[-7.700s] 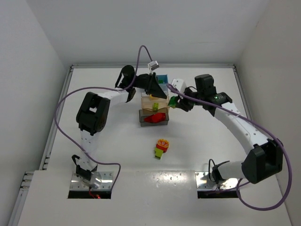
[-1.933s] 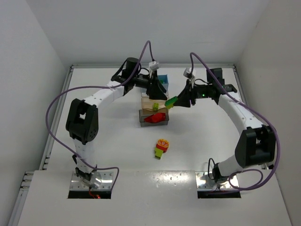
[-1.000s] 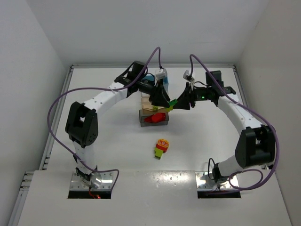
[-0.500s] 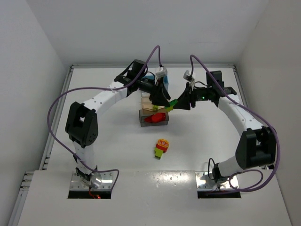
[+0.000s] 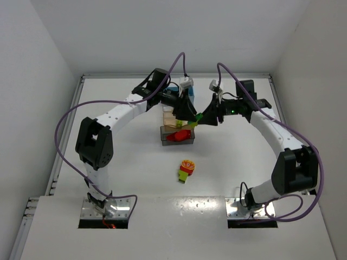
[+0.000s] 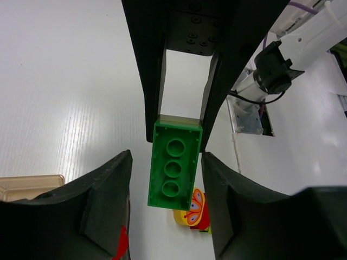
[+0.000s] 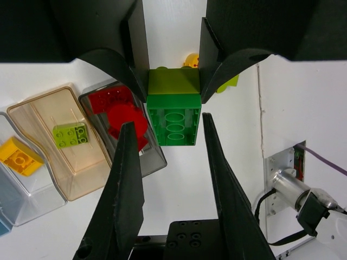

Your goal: Sort the legos into containers by color

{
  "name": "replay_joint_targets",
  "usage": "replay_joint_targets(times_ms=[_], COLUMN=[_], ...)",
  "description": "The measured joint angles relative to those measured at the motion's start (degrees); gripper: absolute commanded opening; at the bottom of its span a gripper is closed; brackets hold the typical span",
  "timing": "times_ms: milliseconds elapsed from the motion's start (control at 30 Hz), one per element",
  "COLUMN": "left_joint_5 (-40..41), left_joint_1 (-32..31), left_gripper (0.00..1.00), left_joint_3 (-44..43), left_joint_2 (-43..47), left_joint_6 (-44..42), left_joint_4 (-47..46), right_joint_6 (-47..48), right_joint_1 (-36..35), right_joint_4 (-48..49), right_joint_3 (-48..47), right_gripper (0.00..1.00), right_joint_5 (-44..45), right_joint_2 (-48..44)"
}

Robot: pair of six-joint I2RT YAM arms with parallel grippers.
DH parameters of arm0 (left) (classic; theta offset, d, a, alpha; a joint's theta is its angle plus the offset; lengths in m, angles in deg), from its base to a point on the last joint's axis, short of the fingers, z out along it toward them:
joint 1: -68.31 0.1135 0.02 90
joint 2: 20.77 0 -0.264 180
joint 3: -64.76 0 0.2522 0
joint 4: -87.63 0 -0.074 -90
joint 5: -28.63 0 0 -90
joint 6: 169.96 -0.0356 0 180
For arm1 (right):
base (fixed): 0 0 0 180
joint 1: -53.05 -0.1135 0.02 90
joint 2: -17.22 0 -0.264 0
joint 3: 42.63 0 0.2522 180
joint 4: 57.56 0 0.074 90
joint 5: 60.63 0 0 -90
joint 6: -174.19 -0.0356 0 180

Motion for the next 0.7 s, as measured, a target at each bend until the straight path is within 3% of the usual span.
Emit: replay_joint_targets(times_ms=[233, 400, 467, 533, 700], left_joint_5=[-0.9, -1.4, -1.4, -1.4, -1.0], left_joint_1=[0.0, 0.0, 0.0, 0.0, 0.0], left_gripper=[0.34, 0.3, 0.15, 0.07, 0.0], left_joint_3=[0.0, 0.0, 0.0, 0.0, 0.0], left_joint_2=[-0.1, -0.2, -0.2, -0.2, -0.2], left_joint_6=[0.4, 0.7, 0.9, 1.1, 2.9], left_joint_4=[-0.1, -0.5, -0.7, -1.0, -2.2], right_joint_6=[0.0, -0.2, -0.2, -0.2, 0.4], right_joint_1=[-0.3, -0.2, -0.2, -0.2, 0.0], right_joint_4=[0.2, 0.2, 0.2, 0.3, 0.2], right_joint_3=[-0.1, -0.1, -0.1, -0.1, -0.2], right_gripper=[0.06, 0.06, 0.06, 0.06, 0.06], right_joint_5=[1.0, 0.9, 0.9, 0.9, 1.0], right_joint_2=[0.0, 0.0, 0.0, 0.0, -0.1])
